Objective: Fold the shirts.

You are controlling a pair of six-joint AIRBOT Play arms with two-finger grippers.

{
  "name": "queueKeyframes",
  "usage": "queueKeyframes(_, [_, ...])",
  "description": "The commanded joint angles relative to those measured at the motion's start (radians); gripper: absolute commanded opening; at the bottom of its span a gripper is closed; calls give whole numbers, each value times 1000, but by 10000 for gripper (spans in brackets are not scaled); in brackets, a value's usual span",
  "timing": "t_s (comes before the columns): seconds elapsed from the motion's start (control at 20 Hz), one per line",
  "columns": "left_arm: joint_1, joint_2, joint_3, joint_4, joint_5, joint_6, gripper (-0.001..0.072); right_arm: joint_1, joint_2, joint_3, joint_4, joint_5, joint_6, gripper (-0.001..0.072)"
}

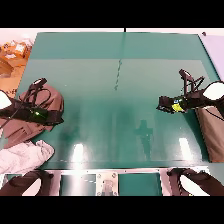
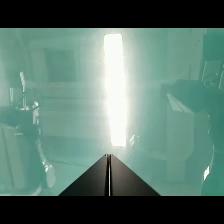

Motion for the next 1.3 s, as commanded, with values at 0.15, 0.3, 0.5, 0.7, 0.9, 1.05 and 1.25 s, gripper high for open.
queueKeyframes(0.15, [0, 0, -1, 0, 0, 0, 24, 1, 0, 0, 0, 0, 0, 20])
queueKeyframes(0.3, [0, 0, -1, 0, 0, 0, 24, 1, 0, 0, 0, 0, 0, 19])
queueKeyframes(0.5, [0, 1, -1, 0, 0, 0, 24, 1, 0, 0, 0, 0, 0, 19])
queueKeyframes(0.7, [0, 0, -1, -3, 74, 0, 24, 1, 0, 0, 0, -5, 0, 20])
queueKeyframes(0.9, [0, 0, -1, -2, 127, 0, 24, 1, 0, 0, 0, -25, 0, 19])
queueKeyframes(1.05, [0, 1, -1, 210, 262, -26, 720, 1, 0, 0, 8, -48, 1, 19])
queueKeyframes(1.25, [125, -36, 0, 559, 520, -153, 720, 2, -3, -1, 68, -106, 1, 20])
